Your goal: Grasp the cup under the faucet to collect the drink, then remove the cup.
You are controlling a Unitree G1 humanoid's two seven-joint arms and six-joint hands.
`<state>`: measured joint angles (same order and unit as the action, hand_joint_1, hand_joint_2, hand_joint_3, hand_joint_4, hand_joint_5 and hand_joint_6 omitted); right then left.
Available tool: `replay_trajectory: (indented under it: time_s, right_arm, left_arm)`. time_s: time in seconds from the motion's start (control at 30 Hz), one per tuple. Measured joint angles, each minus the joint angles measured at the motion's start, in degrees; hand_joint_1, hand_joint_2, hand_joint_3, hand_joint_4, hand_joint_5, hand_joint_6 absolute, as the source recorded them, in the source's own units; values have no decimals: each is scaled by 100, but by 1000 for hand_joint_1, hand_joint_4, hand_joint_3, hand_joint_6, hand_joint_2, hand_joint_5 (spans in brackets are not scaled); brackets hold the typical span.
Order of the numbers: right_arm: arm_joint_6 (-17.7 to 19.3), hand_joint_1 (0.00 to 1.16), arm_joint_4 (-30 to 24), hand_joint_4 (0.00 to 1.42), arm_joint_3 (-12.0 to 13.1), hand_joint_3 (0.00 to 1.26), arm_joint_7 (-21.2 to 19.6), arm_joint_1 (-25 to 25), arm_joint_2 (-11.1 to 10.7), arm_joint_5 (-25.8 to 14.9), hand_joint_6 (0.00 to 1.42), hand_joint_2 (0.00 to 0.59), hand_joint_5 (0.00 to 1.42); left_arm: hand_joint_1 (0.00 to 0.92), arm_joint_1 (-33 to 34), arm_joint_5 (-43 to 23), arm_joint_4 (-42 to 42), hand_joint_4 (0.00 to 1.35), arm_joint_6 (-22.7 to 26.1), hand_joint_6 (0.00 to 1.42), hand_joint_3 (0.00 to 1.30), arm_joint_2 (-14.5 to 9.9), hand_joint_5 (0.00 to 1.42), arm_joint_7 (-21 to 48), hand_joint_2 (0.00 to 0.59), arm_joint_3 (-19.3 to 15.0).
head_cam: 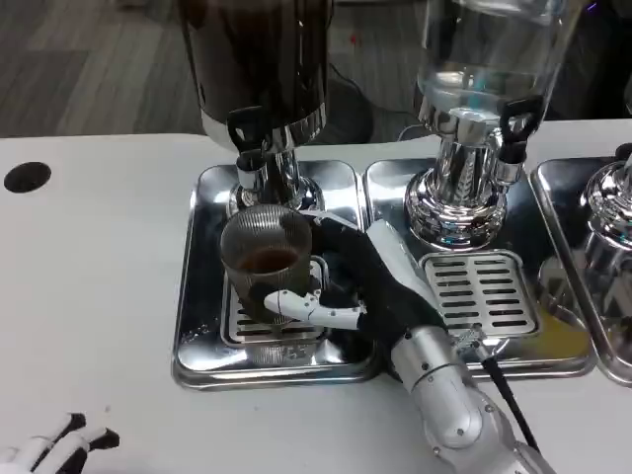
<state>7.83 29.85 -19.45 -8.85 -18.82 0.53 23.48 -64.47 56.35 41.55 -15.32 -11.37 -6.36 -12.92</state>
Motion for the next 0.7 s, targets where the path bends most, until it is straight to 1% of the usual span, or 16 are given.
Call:
replay_trajectory:
  time_s: [0.27, 0.53, 0.57, 0.63, 0.7]
  right_arm:
    - [-10, 664, -24, 292, 3, 308, -15, 11, -4, 0, 100, 93, 288]
    - [-10, 665, -87, 303, 0, 340, -15, 59, -28, 1, 84, 92, 291]
    - [-10, 656, -101, 296, -2, 318, -18, 70, -37, 7, 82, 89, 283]
    - [-10, 661, -122, 270, -7, 232, -21, 86, -49, 15, 67, 92, 269]
    - [-10, 664, -128, 229, -14, 185, -20, 100, -53, 24, 50, 85, 255]
  left_arm:
    - [0, 63, 1, 0, 191, 1, 443, 345, 22, 266, 50, 112, -1]
    - [0, 111, 2, 0, 199, 2, 444, 345, 46, 272, 96, 113, -1]
    - [0, 117, 2, 0, 200, 2, 444, 345, 46, 273, 98, 113, -1]
    - [0, 125, 2, -1, 200, 3, 444, 345, 46, 273, 105, 113, -1]
    - [0, 137, 2, -1, 201, 4, 444, 345, 46, 274, 121, 114, 0]
